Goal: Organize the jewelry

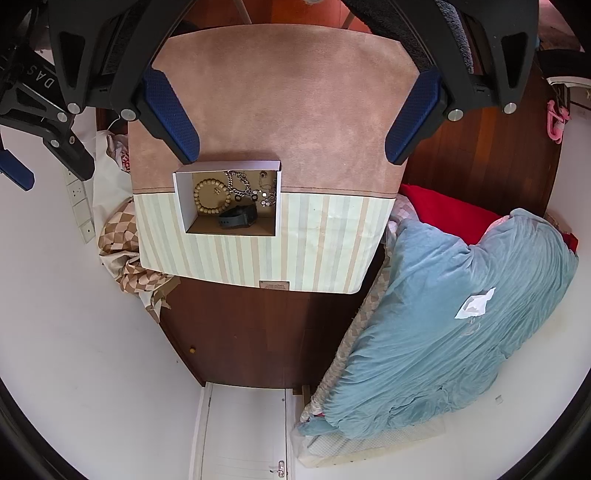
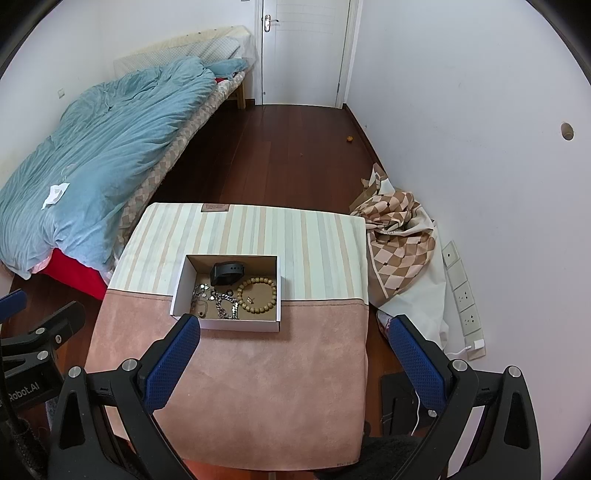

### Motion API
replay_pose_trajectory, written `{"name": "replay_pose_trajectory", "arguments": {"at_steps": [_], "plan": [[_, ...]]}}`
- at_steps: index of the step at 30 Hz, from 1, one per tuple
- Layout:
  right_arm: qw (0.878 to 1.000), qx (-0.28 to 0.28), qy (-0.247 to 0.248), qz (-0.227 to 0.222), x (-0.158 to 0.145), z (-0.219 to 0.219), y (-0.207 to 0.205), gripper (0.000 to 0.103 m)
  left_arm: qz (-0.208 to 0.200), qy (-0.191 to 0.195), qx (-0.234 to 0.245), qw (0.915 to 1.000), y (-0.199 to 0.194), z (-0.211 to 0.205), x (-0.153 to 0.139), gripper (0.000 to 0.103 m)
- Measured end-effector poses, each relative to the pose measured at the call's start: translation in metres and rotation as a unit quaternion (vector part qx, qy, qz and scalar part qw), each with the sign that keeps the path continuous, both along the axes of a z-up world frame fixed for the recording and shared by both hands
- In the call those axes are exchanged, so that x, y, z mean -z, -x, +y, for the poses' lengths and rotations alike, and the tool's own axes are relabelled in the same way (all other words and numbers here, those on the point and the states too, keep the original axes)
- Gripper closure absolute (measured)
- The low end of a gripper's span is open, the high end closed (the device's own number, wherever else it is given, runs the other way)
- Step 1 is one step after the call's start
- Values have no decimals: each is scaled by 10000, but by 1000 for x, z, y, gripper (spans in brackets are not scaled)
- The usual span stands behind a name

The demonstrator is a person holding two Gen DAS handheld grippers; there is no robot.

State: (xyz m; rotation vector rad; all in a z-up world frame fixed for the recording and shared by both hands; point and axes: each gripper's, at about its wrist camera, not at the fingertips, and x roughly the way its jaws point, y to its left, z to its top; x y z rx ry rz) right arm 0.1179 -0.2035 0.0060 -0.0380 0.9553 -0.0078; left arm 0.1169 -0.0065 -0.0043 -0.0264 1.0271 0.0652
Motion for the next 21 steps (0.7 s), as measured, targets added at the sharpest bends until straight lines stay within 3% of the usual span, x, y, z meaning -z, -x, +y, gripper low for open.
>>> {"name": "replay_pose_trajectory", "arguments": {"at_steps": [21], "plan": [[10000,0,-4,-7,-2,1,1,0,-53,40,-7,10000,1,-4,-4,0]]}}
